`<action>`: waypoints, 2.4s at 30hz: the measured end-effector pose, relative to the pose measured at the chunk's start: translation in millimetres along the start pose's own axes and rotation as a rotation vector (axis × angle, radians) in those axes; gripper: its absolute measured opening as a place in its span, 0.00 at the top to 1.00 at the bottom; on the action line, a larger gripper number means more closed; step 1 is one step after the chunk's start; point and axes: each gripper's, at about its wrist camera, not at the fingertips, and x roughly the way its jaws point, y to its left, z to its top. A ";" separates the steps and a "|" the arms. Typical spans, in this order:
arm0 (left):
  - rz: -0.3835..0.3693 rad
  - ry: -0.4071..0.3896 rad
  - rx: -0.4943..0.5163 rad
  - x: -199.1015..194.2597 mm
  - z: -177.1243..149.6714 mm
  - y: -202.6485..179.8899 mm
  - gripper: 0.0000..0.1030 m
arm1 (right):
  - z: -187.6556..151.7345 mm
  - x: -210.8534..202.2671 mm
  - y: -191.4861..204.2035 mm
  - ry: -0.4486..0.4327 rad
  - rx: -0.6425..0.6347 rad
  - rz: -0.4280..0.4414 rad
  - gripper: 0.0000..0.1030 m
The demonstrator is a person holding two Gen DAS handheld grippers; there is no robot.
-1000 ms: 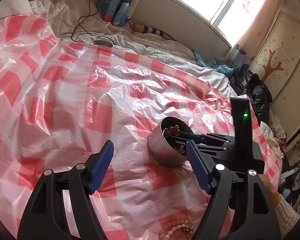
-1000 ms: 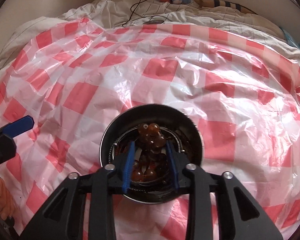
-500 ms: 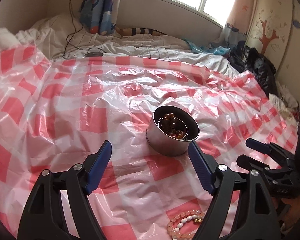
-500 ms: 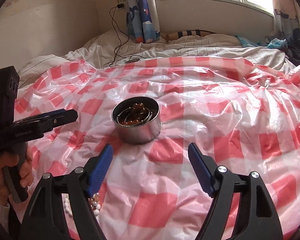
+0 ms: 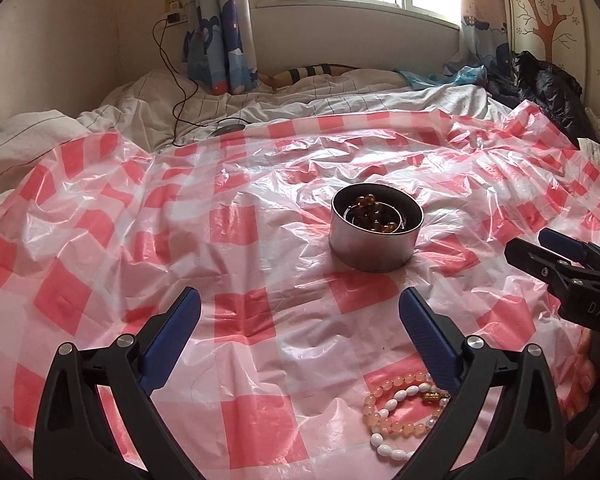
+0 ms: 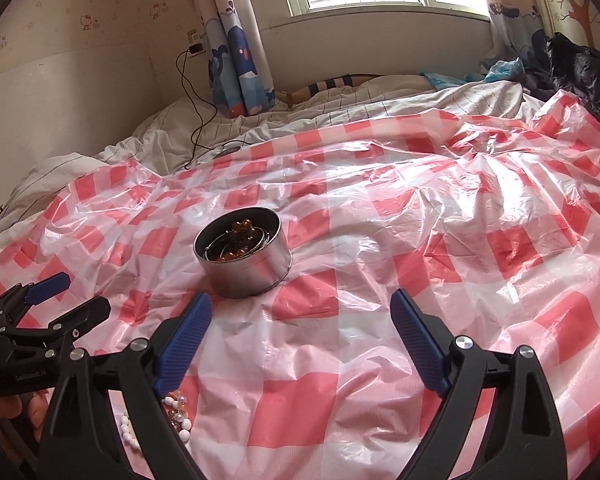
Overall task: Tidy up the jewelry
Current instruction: 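Move both open tools back to the white and pink bead bracelets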
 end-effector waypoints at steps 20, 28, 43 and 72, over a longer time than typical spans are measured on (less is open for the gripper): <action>0.036 0.004 -0.032 21.3 13.8 -4.8 0.07 | -2.3 23.2 14.9 0.086 -0.043 0.019 0.13; 0.038 -0.004 -0.038 20.0 14.2 -5.4 0.07 | -2.6 22.9 13.5 0.090 -0.038 0.025 0.12; 0.038 -0.007 -0.043 18.0 14.9 -3.3 0.07 | -4.5 21.5 20.6 0.101 -0.061 0.051 0.11; 0.065 0.023 -0.042 21.1 9.1 16.3 0.07 | -52.6 34.9 80.1 0.412 -0.360 0.385 0.67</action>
